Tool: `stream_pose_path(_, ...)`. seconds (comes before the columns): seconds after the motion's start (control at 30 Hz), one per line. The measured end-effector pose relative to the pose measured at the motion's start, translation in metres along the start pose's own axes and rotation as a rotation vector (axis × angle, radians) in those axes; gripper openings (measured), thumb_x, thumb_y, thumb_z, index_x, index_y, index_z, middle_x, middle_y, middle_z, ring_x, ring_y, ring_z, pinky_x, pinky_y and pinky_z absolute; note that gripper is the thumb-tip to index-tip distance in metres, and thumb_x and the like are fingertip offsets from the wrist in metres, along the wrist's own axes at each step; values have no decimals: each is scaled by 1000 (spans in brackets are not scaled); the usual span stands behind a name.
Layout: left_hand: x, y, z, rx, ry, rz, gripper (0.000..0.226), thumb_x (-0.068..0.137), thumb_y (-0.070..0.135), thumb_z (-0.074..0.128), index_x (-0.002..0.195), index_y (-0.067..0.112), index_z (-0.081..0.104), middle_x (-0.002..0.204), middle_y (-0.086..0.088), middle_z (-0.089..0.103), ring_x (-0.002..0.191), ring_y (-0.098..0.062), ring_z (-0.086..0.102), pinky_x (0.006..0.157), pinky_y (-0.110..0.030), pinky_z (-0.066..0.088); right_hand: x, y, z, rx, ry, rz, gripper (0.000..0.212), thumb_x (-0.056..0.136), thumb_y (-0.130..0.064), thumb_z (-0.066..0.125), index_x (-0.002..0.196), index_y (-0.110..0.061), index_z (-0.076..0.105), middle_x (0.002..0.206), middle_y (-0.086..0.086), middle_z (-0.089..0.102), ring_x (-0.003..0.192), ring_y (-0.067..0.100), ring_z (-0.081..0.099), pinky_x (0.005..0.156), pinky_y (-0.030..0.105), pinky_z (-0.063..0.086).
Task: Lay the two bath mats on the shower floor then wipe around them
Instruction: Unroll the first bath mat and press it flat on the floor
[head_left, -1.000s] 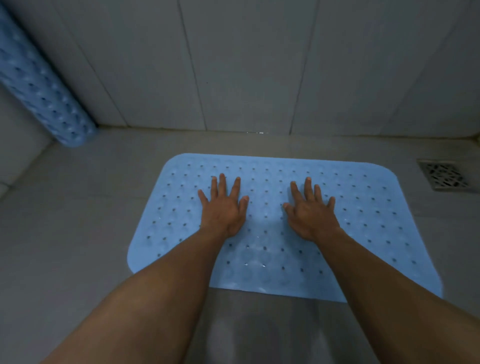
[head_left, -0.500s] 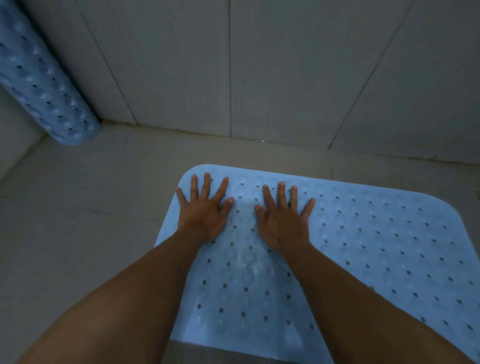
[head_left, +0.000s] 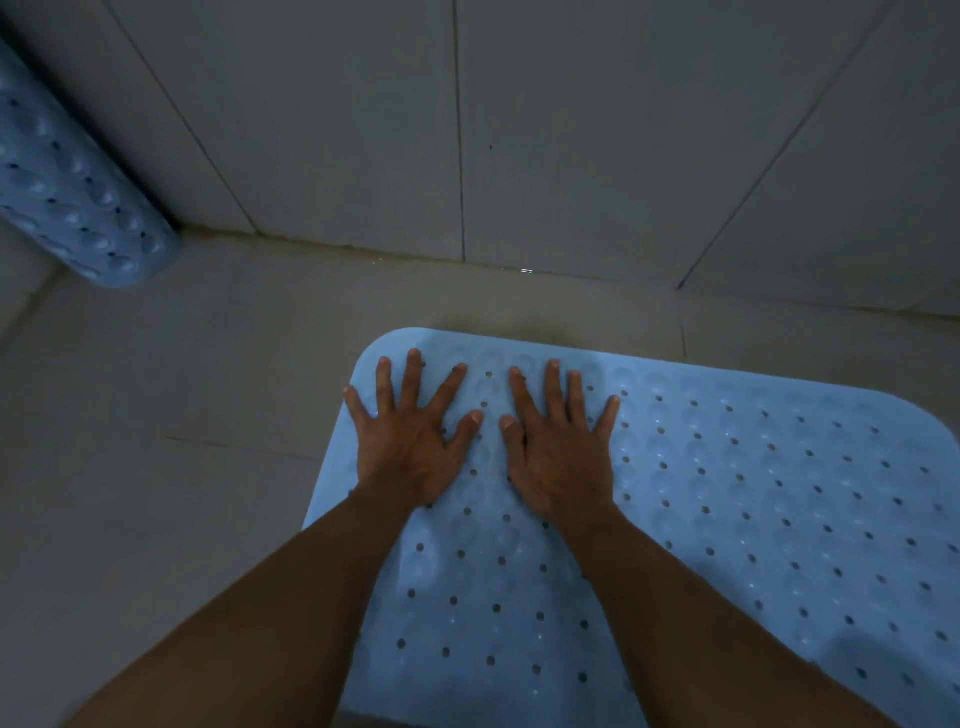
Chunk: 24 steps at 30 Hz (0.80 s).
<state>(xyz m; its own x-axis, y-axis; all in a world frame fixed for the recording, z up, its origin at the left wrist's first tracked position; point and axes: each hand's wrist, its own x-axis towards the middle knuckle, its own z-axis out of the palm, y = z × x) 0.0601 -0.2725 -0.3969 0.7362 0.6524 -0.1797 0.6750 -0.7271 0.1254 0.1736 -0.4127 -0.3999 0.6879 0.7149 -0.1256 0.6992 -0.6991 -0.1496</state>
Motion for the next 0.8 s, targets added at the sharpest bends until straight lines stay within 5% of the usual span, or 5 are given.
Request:
stream_pose_path(0.37,5,4,-3,40,-61,-24,72,90,76,3,148,47,-27,160,6,-32,148,-34,-23,114,-68,-6,6,0,-2,19,-74,18,60,102,-50,8,156,-35,-14,166,0,-14,152,23,-15,116,63,-10)
stream_pose_path(0.8,4,4,-6,10,-107,-36,73,90,75,6,150,46,-24,160,5,-32,148,-33,-26,114,-67,-10,7,-1,-3,55,-46,3,58,102,-48,12,157,-38,-3,167,-1,-6,153,23,-10,117,62,-11)
